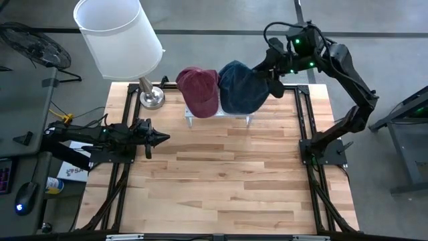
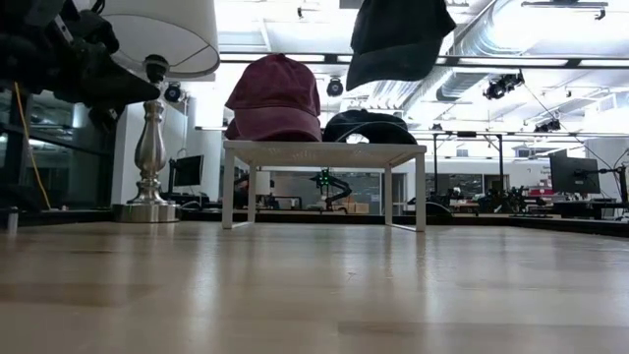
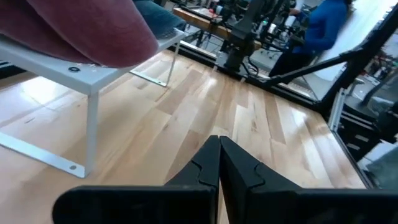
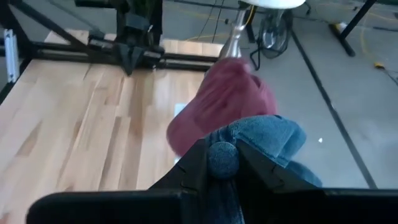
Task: Pick & Place hat
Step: Stack the blue cap on top of the blue cap on the shelf
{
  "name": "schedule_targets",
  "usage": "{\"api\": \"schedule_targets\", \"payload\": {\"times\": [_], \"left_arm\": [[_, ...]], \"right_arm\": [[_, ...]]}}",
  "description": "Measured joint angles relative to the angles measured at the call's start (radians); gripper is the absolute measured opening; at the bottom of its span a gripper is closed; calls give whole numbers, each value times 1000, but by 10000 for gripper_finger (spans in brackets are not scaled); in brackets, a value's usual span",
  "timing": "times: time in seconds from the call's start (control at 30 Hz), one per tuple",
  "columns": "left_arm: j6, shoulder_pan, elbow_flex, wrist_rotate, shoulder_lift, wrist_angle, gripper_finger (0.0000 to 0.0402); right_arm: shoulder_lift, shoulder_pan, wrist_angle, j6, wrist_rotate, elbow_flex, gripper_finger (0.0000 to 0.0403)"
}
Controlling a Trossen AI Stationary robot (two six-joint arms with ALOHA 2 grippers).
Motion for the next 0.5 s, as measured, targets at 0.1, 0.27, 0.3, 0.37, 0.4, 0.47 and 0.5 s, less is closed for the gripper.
{"api": "schedule_targets", "payload": {"times": [0.1, 0.27, 0.3, 0.37, 0.4, 0.47, 0.5], "left_arm": [[10, 0, 0, 21, 0, 13, 1], [-22, 0, 0, 48, 1, 9, 1], [-30, 0, 0, 48, 1, 8, 1], [-31, 0, 0, 48, 1, 1, 1], [-29, 0, 0, 47, 2, 0, 1], [-33, 0, 0, 48, 1, 1, 1], [-34, 0, 0, 56, 1, 2, 1]], "right_arm": [[12, -12, 23, -12, -16, 0, 50], [45, -29, 51, -42, -46, 0, 50], [53, -31, 53, -50, -46, 0, 50], [65, -37, 57, -66, -49, 0, 50], [70, -41, 64, -69, -52, 0, 50], [77, -46, 69, -79, -57, -1, 50], [79, -48, 68, -83, -58, -1, 50]]}}
